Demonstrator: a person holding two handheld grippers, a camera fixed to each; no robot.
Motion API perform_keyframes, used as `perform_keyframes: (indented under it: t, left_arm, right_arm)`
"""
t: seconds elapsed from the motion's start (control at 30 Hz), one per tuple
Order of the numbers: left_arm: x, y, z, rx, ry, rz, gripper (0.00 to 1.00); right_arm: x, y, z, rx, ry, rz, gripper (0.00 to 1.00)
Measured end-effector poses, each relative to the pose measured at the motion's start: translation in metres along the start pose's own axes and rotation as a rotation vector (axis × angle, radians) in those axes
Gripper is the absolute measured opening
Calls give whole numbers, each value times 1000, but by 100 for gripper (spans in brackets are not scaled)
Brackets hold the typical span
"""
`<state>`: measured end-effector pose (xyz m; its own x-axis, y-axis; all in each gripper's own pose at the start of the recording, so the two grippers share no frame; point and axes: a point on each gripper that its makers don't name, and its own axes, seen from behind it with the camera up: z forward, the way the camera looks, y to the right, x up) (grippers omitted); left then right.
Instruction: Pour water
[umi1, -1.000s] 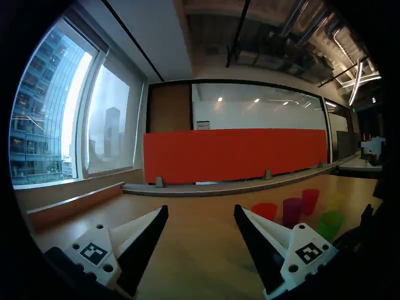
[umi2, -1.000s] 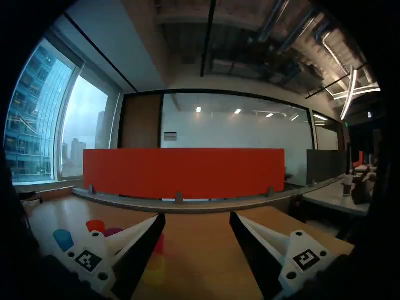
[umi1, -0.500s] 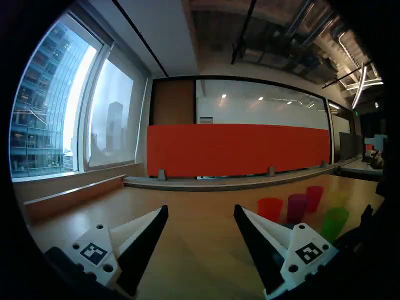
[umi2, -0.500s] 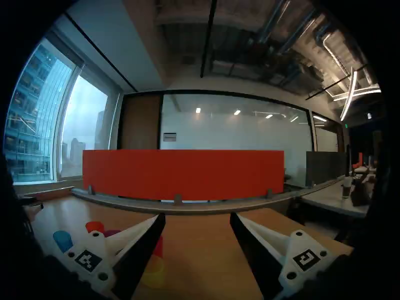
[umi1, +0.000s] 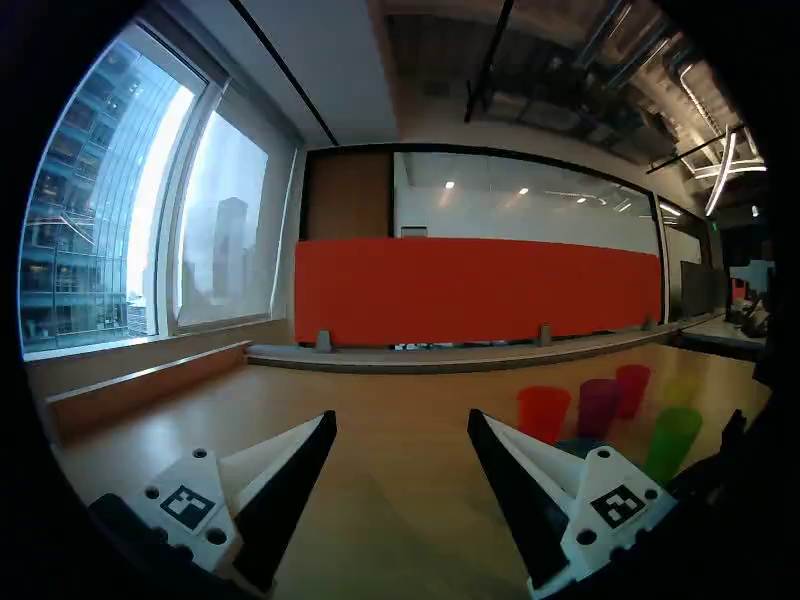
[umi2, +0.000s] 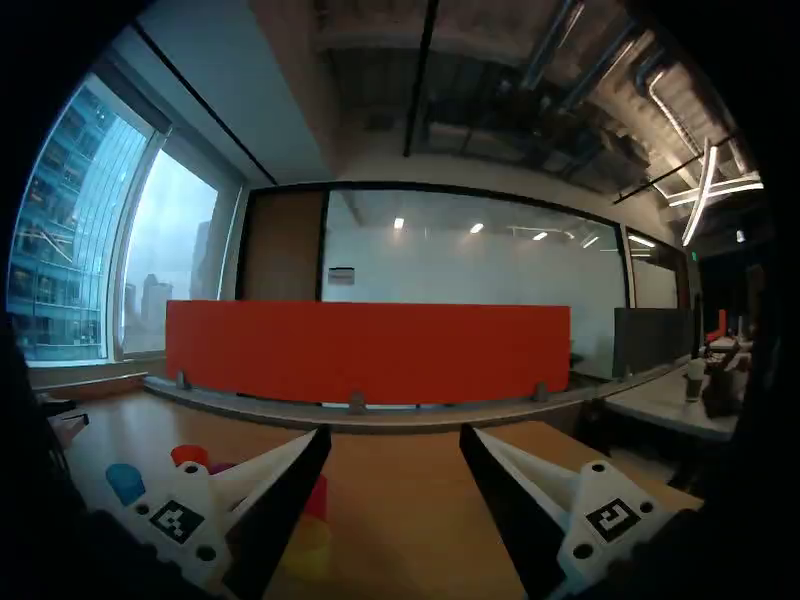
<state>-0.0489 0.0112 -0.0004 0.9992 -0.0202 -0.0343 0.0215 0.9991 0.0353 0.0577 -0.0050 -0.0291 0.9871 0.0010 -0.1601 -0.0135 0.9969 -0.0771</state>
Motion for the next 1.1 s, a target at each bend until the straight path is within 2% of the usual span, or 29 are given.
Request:
perform_keyframes:
  t: [0.6,1.1]
  left_arm:
    - [-2,1,3,-7,-11,5,98]
    - [-3,2,4,-6,-10,6,98]
  right_arm:
    - [1,-1,-4,2,3,-1,100]
    - [-13,-13,-9,33,11,-10,100]
